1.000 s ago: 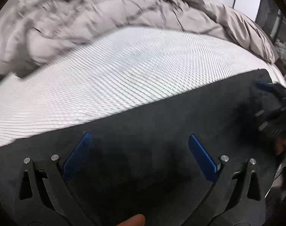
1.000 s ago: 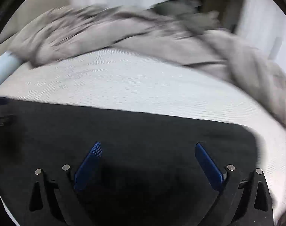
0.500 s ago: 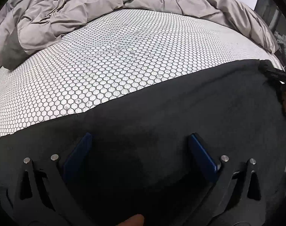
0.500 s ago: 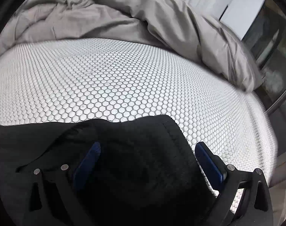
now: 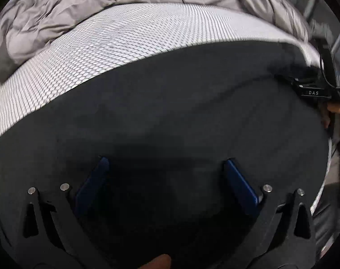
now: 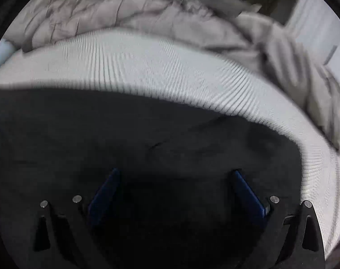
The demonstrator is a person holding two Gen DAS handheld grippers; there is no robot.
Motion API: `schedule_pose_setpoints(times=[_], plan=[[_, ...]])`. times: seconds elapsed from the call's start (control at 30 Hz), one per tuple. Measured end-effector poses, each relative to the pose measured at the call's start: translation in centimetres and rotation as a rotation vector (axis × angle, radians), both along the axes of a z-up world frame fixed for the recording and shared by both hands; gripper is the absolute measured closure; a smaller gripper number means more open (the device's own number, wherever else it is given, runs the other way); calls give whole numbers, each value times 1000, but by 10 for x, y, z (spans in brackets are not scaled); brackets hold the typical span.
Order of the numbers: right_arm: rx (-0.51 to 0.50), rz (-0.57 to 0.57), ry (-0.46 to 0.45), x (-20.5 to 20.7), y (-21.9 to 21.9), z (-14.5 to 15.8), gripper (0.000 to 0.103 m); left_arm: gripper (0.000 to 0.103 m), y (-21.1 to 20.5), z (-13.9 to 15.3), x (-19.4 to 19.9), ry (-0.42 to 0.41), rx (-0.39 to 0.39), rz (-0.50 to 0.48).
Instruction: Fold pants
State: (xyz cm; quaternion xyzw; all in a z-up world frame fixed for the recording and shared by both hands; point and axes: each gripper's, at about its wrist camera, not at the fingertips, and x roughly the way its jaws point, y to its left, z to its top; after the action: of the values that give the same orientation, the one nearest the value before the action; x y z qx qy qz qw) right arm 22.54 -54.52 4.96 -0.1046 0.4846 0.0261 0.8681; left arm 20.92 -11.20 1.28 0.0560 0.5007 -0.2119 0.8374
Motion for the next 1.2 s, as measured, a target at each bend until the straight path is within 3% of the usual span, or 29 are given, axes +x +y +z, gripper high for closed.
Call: schedule_pose_setpoints(times=[0.03,0.07,0.13,0.23,0.3,0.33,0.43,0.53,0.57,0.63,0.67,0.73,0.83,0.93,1.03,1.1,1.2], plan=[[54,-33,6,-1,-13,1,3,1,9,4,-1,-5,-1,21],[22,-116,-9,-3,-30,9,17,1,14,5,-3,-13,6,38],[-11,-166,-37,-16,-49,22,27,1,30,5,-8,-25,33,100],[-88,-165,-51,-27,-45,20,25,1,40,12,-19,-50,43,157],[-172,-133,-72,-37,-24,26,25,1,33,32,-40,-93,-15,120],[-168,-93,-82,-40,-14,31,24,1,27,40,-49,-118,-41,91],[-30,50,-136,-72,34,56,5,1,-8,47,-73,-140,-94,-44],[46,171,-91,-74,77,46,5,1,-27,24,-68,-52,-52,-102],[22,205,-53,-75,89,33,6,1,-23,12,-66,-32,-7,-87],[-60,217,-16,-72,90,14,6,1,-4,11,-70,-37,-23,-76],[-42,198,-20,-74,77,12,5,1,10,14,-73,-40,-26,-63],[-23,114,-16,-73,47,20,4,1,44,14,-74,-61,26,18],[-140,-67,-26,-81,-2,21,3,1,102,11,-76,-62,50,153],[-65,-98,-29,-85,-19,29,4,1,139,22,-87,-71,35,263],[-95,-27,-153,-91,12,52,4,1,147,43,-99,-126,-34,210],[-51,36,-199,-95,38,64,4,1,148,47,-100,-162,-7,221],[39,152,-161,-93,91,60,4,3,166,30,-95,-83,11,309]])
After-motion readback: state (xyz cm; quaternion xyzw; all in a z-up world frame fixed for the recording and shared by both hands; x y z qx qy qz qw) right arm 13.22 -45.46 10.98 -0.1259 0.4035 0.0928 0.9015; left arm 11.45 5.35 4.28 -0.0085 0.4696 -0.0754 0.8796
